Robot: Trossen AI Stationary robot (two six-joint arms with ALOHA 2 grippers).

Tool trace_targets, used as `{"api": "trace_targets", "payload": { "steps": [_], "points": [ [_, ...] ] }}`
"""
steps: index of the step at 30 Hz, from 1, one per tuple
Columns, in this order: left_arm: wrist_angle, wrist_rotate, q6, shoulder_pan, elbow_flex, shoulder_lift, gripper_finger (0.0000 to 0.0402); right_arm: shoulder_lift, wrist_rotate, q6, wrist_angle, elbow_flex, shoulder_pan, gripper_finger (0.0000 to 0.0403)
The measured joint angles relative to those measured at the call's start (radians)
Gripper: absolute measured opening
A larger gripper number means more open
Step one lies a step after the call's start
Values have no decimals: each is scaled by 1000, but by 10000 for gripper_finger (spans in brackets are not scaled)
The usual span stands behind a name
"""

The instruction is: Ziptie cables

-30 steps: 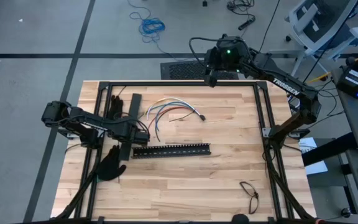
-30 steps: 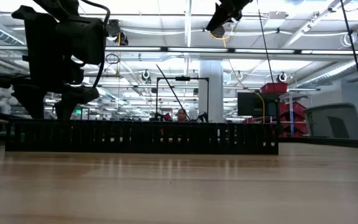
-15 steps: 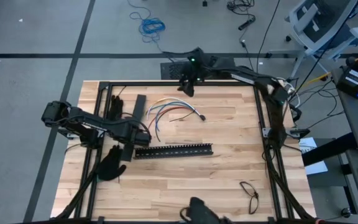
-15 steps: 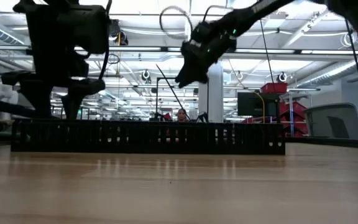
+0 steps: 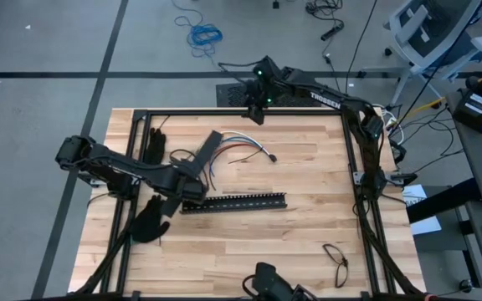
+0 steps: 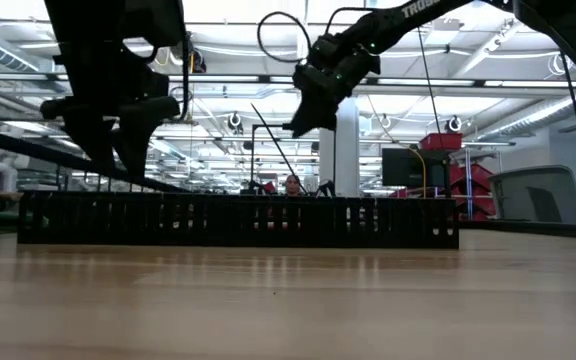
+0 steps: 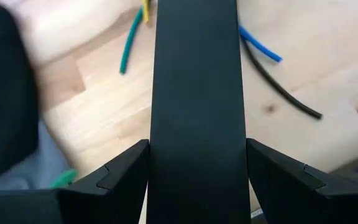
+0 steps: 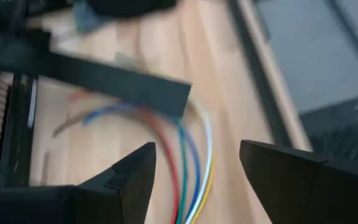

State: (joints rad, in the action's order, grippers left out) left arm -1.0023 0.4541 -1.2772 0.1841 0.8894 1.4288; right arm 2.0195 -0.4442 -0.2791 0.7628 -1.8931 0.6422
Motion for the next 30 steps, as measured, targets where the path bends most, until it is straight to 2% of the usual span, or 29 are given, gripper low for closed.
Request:
{"api": "trace_targets", "payload": {
  "steps": [5,12,19,30],
  "points": [
    [3,6,134,0,31,0,250,1,-5,-66,112,1,-6,231],
    [30,20,372,0,87,-1,251,1,1,-71,171,1,-41,232],
    [22,15,510,3,115,-1,251,-7,36,-35,196,1,-132,262],
    [-38,-8,729,28,151,-1,251,-49,321,-95,261,1,-358,347]
  ]
}}
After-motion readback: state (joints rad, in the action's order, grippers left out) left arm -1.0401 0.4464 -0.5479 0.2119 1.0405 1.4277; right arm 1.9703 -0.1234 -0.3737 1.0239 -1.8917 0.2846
